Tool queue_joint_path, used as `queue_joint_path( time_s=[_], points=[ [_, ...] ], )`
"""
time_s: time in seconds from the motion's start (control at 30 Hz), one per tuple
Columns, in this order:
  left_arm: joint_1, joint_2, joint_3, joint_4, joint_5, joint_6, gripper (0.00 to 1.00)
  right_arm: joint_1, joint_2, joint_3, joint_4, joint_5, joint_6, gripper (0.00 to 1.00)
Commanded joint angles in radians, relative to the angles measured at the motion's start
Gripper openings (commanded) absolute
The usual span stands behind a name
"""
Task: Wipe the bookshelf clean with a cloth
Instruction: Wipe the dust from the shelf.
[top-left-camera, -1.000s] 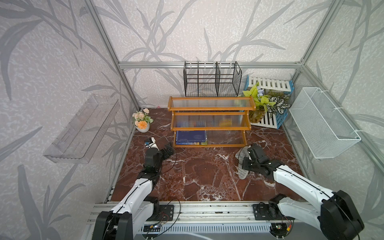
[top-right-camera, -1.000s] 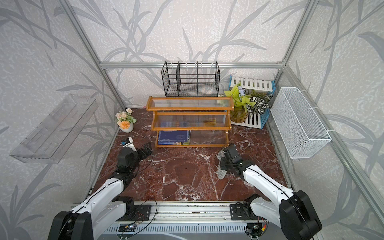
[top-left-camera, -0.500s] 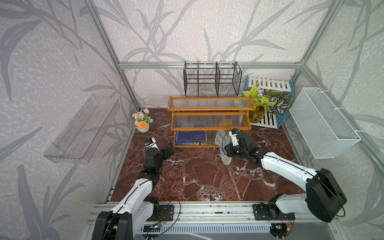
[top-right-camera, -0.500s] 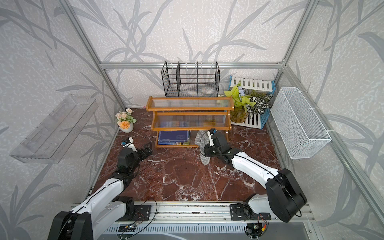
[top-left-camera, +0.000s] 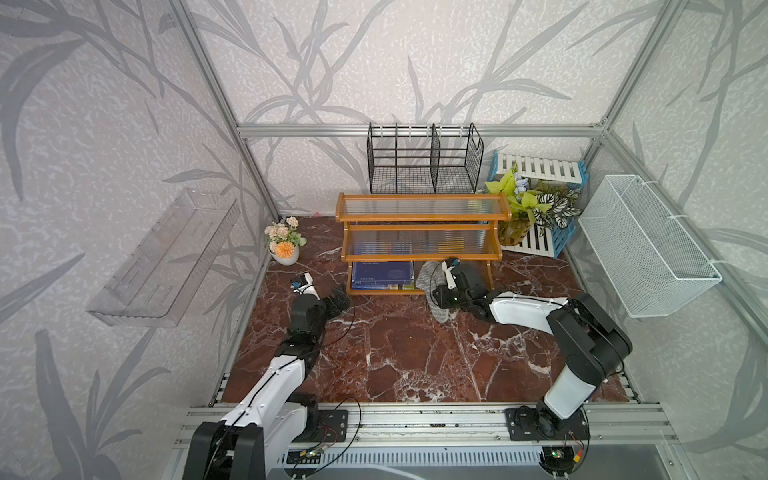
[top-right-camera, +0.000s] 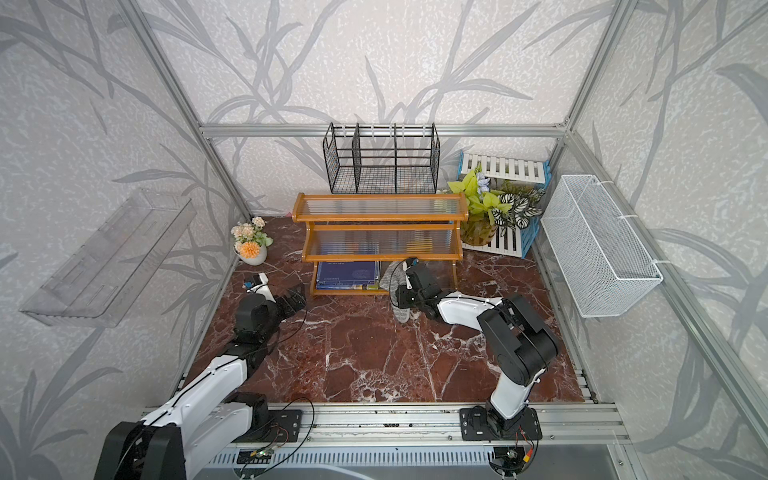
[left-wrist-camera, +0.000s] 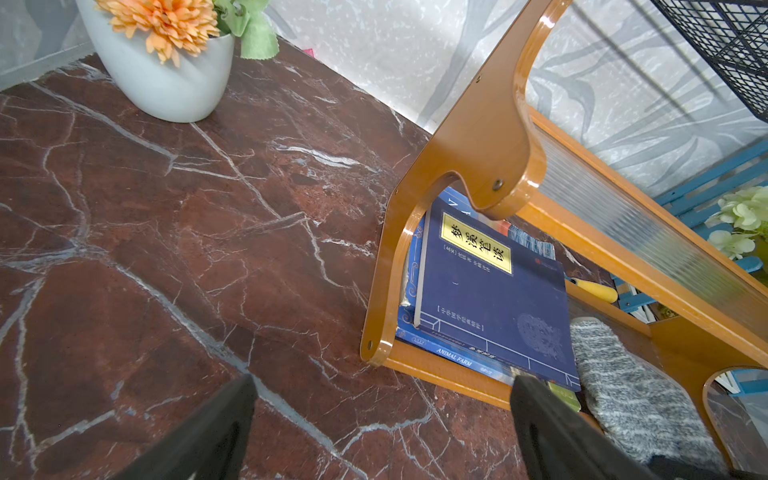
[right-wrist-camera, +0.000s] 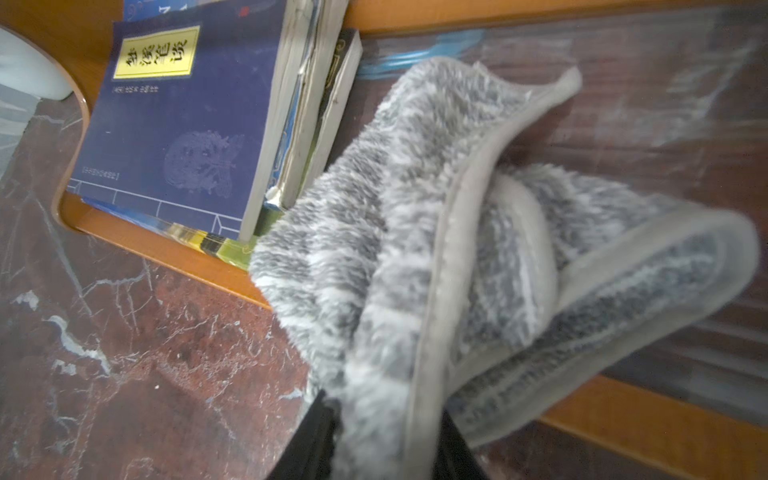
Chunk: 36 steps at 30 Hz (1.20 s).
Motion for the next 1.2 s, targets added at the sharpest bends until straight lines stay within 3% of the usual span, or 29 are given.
queue_joint_path(
  time_s=[0.0,0.1,0.2,0.57,0.83,1.17],
  points=[
    [-0.005,0.012,0.030,0.000,0.014,0.003,1.00,0.025,-0.069,-0.025,0.060,0.062,-0.041,0.54],
    [-0.007,0.018,0.031,0.001,0.015,0.005,1.00,0.048,-0.118,-0.067,0.067,0.128,-0.077,0.66],
    [-0.007,0.018,0.032,0.004,0.017,0.005,1.00,0.053,-0.125,-0.091,0.089,0.177,-0.067,0.71],
    [-0.006,0.014,0.027,0.009,0.032,0.003,1.00,0.057,0.047,0.021,0.096,0.267,-0.048,0.69],
    [-0.008,0.009,0.035,-0.002,0.034,0.006,1.00,0.085,0.190,0.130,0.070,0.260,-0.005,0.54],
    [-0.008,0.006,0.030,-0.003,0.031,0.008,1.00,0.084,0.206,0.160,0.012,0.377,0.045,0.09]
  ],
)
